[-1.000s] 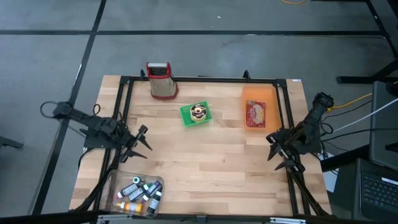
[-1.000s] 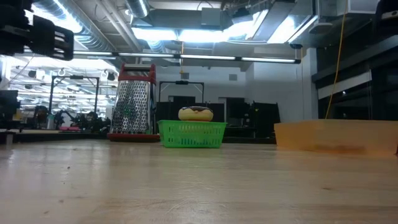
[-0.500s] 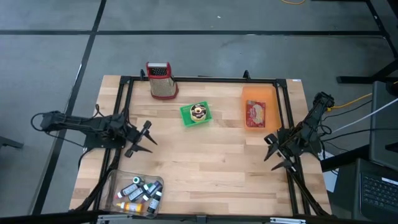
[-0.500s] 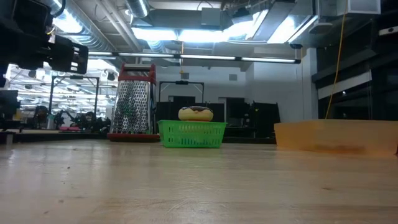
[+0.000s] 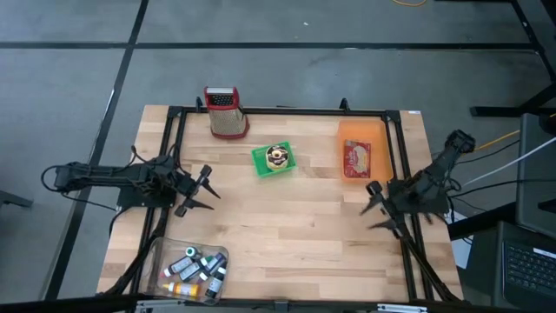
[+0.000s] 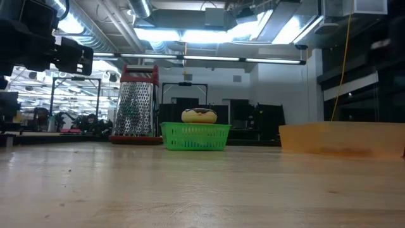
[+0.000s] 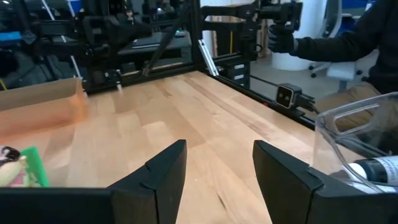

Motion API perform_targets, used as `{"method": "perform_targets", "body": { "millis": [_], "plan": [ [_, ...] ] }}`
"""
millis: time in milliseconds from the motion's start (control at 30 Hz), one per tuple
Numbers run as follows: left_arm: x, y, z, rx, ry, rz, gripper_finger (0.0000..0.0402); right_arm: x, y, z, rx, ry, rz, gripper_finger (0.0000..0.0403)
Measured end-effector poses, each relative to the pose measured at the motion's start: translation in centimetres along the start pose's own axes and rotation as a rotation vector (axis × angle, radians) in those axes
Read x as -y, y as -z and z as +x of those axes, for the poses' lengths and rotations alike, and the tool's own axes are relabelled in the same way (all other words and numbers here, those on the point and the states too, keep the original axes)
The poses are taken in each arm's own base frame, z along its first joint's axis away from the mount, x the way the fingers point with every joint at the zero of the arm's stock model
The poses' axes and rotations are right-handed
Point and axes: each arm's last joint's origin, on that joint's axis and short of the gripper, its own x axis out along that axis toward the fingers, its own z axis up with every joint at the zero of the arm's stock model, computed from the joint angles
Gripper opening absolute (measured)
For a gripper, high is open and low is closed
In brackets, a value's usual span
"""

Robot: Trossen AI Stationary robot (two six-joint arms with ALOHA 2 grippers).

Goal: Pick & Place Food Item
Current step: Return to Home Position

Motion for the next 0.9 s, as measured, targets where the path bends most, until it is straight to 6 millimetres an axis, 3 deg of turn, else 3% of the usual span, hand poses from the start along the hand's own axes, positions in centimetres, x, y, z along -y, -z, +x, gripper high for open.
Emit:
{"method": "perform_targets", "body": {
  "millis": [267,567,900],
  "plan": [
    [-0.4,0.0,-0.2,0.004,-0.034,0.001,0.0179,3.0,0.9,0.8,-0.107,0.376,0.012,0.0213],
    [-1.1,0.1,-0.5,-0.004,-0.101,0.03,0.018,5.4,1.3,0.3,-0.149,0.456,-0.033,0.0213],
    [-2.9,0.5,-1.7,-0.035,-0.321,-0.045,0.0182,7.3,1.5,-0.6,-0.164,0.567,0.001,0.0213]
  ]
}}
